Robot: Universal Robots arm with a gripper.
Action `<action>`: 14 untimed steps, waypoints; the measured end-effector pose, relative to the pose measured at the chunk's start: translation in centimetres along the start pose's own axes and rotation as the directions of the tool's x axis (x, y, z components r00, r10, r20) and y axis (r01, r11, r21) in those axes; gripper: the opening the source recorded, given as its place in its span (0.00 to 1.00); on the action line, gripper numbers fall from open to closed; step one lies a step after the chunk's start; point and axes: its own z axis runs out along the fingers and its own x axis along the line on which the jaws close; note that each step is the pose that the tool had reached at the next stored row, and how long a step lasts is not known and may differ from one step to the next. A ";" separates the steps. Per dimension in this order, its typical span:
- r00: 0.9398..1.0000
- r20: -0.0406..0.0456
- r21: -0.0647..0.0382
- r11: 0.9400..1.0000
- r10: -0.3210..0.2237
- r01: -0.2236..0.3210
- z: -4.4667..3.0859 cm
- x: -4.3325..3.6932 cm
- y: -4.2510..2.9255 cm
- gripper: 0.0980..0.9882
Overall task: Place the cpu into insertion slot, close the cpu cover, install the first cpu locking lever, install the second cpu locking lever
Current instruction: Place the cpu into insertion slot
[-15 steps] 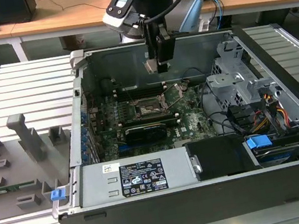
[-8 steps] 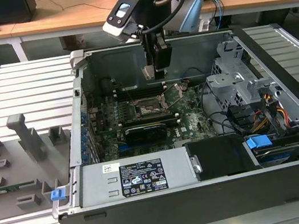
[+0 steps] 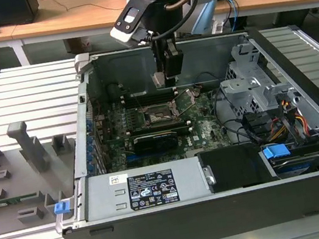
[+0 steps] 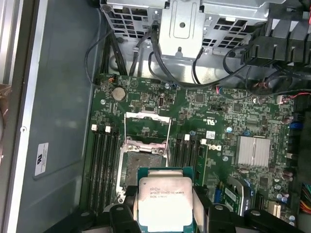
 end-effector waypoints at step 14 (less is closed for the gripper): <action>1.000 0.000 0.000 1.000 0.000 0.000 0.63 -0.02 -0.03 0.49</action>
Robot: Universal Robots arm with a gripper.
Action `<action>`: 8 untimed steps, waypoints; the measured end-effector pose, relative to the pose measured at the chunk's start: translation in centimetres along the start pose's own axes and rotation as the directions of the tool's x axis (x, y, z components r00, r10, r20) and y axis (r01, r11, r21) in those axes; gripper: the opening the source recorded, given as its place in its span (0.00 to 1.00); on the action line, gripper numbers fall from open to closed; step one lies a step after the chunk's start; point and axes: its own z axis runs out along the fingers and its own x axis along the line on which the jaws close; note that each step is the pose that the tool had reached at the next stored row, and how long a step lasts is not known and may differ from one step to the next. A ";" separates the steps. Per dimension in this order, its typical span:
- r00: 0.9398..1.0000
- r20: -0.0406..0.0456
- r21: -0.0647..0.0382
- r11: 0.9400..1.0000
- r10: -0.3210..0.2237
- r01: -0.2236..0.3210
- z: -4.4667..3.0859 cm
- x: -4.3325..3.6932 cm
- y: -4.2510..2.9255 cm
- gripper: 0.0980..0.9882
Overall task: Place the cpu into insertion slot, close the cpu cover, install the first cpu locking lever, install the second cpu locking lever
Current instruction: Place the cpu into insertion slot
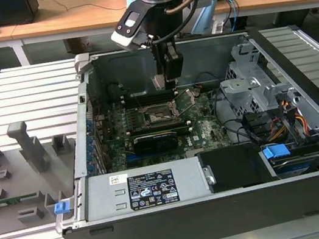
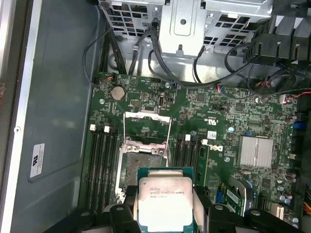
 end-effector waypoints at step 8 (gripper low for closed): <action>1.000 0.000 0.000 1.000 0.000 0.000 0.27 -0.01 -0.01 0.49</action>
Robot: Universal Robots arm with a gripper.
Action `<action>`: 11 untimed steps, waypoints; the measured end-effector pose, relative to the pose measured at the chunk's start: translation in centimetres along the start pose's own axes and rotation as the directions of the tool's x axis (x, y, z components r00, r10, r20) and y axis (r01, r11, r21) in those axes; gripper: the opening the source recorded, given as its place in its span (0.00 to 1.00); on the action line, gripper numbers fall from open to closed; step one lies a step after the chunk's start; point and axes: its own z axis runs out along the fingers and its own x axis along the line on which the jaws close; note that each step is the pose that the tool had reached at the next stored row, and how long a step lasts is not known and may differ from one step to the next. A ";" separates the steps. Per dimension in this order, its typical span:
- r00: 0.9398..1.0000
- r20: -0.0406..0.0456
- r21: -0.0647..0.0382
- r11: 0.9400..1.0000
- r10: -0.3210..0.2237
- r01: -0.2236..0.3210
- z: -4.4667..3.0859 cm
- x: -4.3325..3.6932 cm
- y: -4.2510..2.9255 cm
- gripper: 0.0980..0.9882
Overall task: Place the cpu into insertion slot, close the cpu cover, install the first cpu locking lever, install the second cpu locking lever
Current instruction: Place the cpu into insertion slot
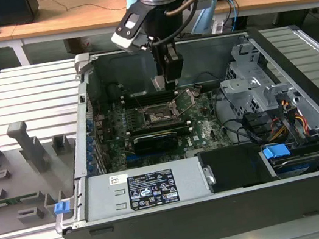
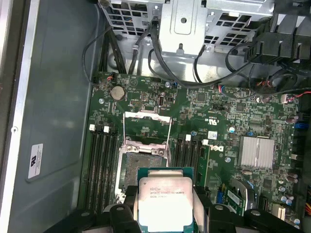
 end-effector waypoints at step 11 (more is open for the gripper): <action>1.000 0.000 0.000 1.000 0.000 0.000 0.34 -0.01 -0.02 0.49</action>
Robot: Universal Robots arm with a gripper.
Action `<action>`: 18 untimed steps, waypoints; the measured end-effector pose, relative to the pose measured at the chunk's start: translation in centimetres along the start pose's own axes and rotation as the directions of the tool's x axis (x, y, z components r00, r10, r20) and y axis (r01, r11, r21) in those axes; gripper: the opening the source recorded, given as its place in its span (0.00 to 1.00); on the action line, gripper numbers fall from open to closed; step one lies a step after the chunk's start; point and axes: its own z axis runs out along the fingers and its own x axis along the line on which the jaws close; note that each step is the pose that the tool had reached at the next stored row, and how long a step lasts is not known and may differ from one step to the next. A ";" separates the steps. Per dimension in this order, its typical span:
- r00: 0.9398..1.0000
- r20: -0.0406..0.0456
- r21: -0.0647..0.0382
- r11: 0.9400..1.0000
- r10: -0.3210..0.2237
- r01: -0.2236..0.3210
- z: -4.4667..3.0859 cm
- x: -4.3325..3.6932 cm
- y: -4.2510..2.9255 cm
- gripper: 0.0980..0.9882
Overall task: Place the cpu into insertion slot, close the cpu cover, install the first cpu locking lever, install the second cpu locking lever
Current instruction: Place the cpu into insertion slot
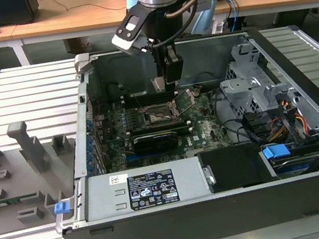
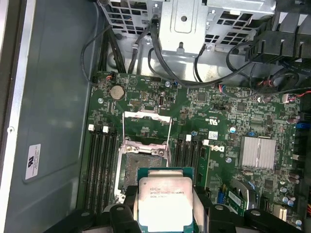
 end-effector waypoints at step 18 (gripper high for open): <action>1.000 0.000 0.000 1.000 0.000 0.000 0.53 -0.01 -0.03 0.49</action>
